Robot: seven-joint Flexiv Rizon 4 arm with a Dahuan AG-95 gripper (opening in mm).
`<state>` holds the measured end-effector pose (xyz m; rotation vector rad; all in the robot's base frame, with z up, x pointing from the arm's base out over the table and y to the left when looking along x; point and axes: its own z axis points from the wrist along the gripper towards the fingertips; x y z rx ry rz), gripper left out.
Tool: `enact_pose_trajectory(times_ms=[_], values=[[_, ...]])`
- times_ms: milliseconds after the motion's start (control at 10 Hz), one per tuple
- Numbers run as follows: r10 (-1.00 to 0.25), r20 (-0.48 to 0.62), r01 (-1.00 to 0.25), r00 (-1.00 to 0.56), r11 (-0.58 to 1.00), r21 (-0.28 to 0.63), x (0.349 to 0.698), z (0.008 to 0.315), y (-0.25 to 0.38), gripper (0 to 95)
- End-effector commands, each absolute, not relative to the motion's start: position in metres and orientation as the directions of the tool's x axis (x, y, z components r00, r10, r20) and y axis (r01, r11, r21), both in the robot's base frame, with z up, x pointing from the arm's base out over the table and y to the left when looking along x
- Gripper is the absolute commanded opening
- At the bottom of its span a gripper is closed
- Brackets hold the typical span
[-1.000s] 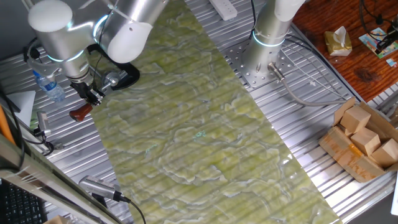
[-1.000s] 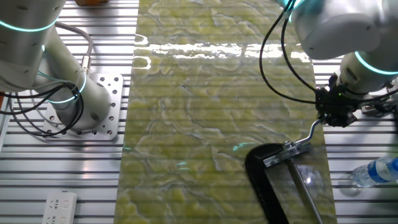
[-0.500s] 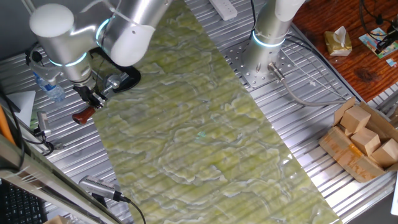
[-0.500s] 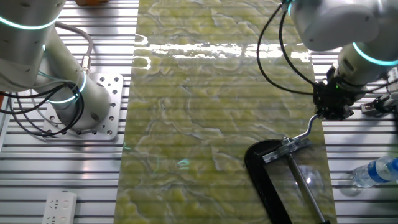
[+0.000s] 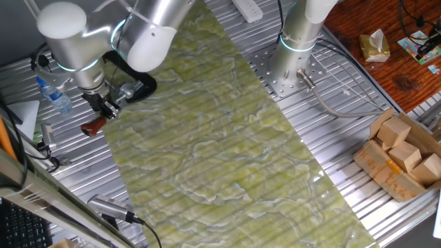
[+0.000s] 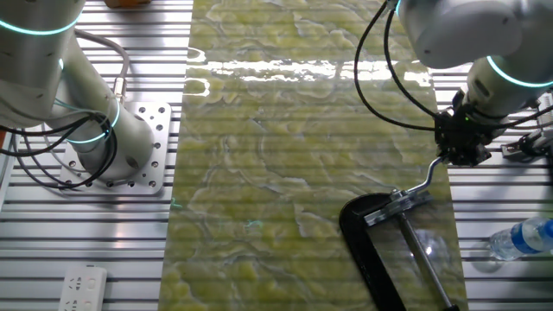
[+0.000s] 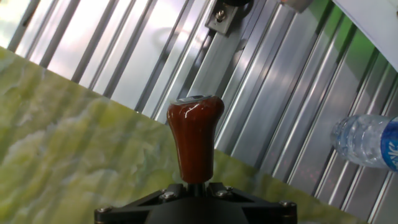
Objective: Pull up the lever
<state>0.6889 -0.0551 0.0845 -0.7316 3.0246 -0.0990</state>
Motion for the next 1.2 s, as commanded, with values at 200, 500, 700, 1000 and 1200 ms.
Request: enact_pose_trajectory(times_ms=[200, 500, 700, 1000, 1200], values=[[-0.469, -0.019, -0.467, -0.883, 0.883, -0.048, 0.686, 0.111, -0.058, 0.0], [-0.491, -0.031, -0.489, -0.871, 0.871, -0.053, 0.684, 0.119, -0.062, 0.0], [-0.485, -0.056, -0.485, -0.873, 0.874, -0.018, 0.678, 0.125, -0.072, 0.0], [-0.495, -0.058, -0.494, -0.867, 0.869, -0.029, 0.669, 0.129, -0.076, 0.0], [-0.509, -0.083, -0.507, -0.857, 0.861, -0.040, 0.667, 0.132, -0.078, 0.0]])
